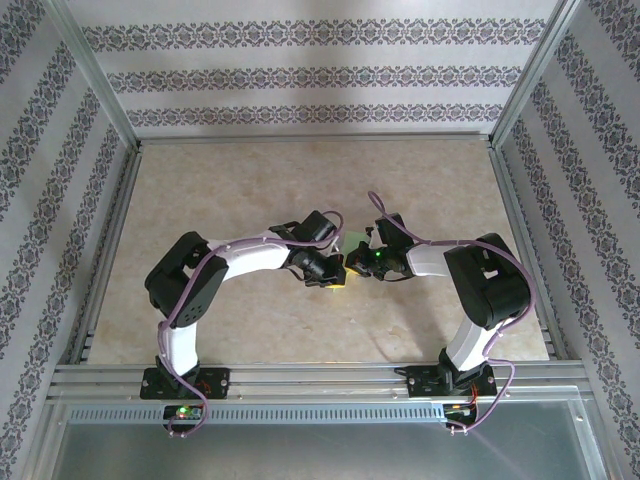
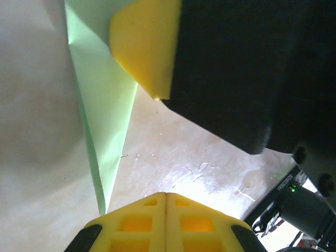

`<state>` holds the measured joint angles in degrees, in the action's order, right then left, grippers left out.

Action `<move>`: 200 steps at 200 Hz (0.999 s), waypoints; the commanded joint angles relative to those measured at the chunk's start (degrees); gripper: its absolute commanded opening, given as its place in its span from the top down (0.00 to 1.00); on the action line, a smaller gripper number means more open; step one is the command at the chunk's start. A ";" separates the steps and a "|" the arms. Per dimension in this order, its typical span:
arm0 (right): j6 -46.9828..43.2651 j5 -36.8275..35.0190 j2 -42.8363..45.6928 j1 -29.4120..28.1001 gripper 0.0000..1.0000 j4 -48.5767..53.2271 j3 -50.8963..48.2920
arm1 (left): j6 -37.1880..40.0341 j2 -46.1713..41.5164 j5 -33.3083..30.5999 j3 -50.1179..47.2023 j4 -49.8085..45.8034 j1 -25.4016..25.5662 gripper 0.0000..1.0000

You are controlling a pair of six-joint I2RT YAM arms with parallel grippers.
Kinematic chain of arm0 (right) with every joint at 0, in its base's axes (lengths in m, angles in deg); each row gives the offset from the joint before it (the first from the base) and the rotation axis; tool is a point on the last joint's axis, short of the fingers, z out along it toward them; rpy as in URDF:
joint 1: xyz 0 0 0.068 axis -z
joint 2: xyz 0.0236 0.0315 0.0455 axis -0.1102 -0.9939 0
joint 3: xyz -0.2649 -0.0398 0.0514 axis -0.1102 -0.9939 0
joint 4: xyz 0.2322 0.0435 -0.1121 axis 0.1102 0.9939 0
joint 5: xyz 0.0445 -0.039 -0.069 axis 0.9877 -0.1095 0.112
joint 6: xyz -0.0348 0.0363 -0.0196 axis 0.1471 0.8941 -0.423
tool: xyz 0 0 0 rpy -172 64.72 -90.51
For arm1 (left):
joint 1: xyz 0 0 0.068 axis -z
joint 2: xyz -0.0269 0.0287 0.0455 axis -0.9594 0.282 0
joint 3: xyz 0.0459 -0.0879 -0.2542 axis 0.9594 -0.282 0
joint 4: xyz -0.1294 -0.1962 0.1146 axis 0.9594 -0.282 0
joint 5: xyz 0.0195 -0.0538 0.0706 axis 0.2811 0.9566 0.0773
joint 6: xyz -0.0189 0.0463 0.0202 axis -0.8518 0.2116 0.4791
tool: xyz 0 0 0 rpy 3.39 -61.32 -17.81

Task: Fold a paper plane with a square sheet of paper (fold left side to right side)
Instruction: Fold the wing for the fifth time at the center of the table.

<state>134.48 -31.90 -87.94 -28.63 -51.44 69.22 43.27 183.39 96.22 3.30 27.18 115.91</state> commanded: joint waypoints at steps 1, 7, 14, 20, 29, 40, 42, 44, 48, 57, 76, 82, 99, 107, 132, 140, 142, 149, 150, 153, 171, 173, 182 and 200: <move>-1.37 -1.79 -2.43 -0.90 1.00 3.79 -1.03 | -0.99 1.10 0.48 -0.41 0.50 -0.31 0.94; -1.33 -1.79 -2.42 -0.92 1.00 3.79 -1.03 | -1.06 1.29 0.40 -0.45 0.71 -0.44 0.94; -1.39 -1.79 -2.43 -0.90 1.00 3.87 -0.98 | -1.16 1.45 0.47 -0.61 1.11 -0.58 0.94; -1.41 -1.79 -2.49 -0.98 1.00 3.95 -0.94 | -1.27 1.55 0.56 -0.73 1.48 -0.65 0.94; -1.54 -1.79 -2.60 -0.99 1.00 3.97 -0.85 | -1.39 1.81 0.65 -0.73 1.84 -0.86 0.94; -1.50 -1.79 -2.82 -1.01 1.00 4.02 -0.77 | -1.56 2.09 0.74 -0.65 2.37 -0.89 0.94; -1.50 -1.79 -2.85 -0.99 1.00 4.07 -0.77 | -1.62 2.14 0.74 -0.65 2.46 -0.89 0.94; -1.49 -1.79 -2.86 -0.97 1.00 4.06 -0.76 | -1.62 2.18 0.77 -0.67 2.53 -0.93 0.94; -1.49 -1.71 -2.93 -1.01 1.00 4.06 -0.70 | -1.66 2.27 0.82 -0.62 2.77 -0.97 0.94; -1.51 -1.65 -3.04 -0.99 1.00 4.06 -0.68 | -1.79 2.52 0.83 -0.69 3.10 -1.04 0.94; -1.58 -1.70 -3.04 -0.99 1.00 4.22 -0.52 | -2.21 2.81 0.75 -0.87 3.78 -1.24 0.94; -1.59 -1.70 -2.99 -0.99 1.00 4.31 -0.50 | -2.34 2.82 0.68 -1.09 4.10 -1.40 0.94; -1.59 -1.70 -3.04 -0.99 1.00 4.32 -0.50 | -2.97 3.05 0.57 -1.68 5.18 -1.67 0.94; -1.63 -1.70 -3.04 -0.99 1.00 4.32 -0.50 | -3.10 3.28 0.57 -1.76 5.54 -1.81 0.94; -1.67 -1.83 -2.87 -0.99 1.00 4.41 -0.68 | -3.22 3.84 0.59 -1.78 6.00 -1.94 0.95; -1.75 -1.88 -2.87 -0.99 1.00 4.49 -0.67 | -3.20 4.08 0.81 -1.77 6.09 -1.94 0.95; -1.75 -1.88 -2.87 -0.99 1.00 4.54 -0.68 | -3.16 4.11 0.83 -1.78 6.09 -1.94 0.95; -1.76 -1.88 -2.78 -0.99 1.00 4.58 -0.68 | -3.15 4.34 1.00 -1.89 6.14 -1.94 0.95; -1.76 -1.92 -2.78 -0.99 1.00 4.58 -0.68 | -3.14 4.36 1.05 -1.91 6.11 -1.94 0.95; -1.82 -1.96 -2.78 -0.99 1.00 4.63 -0.67 | -3.20 4.46 1.13 -2.03 6.23 -1.94 0.95; -1.85 -2.06 -2.78 -0.99 1.00 4.76 -0.68 | -3.38 4.74 1.53 -2.81 6.75 -1.94 0.95; -1.85 -2.06 -2.78 -0.99 1.00 4.76 -0.68 | -3.40 4.74 1.49 -2.92 6.83 -1.94 0.95; -1.89 -2.08 -2.86 -0.99 1.00 4.84 -0.60 | -3.54 4.74 1.47 -3.44 7.07 -1.94 0.95; -1.93 -2.14 -2.87 -0.99 1.00 4.85 -0.59 | -3.75 4.87 1.70 -4.25 7.66 -1.94 0.95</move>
<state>134.26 -31.40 -88.32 -28.63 -51.47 69.46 40.63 187.23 97.11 0.90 33.84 114.42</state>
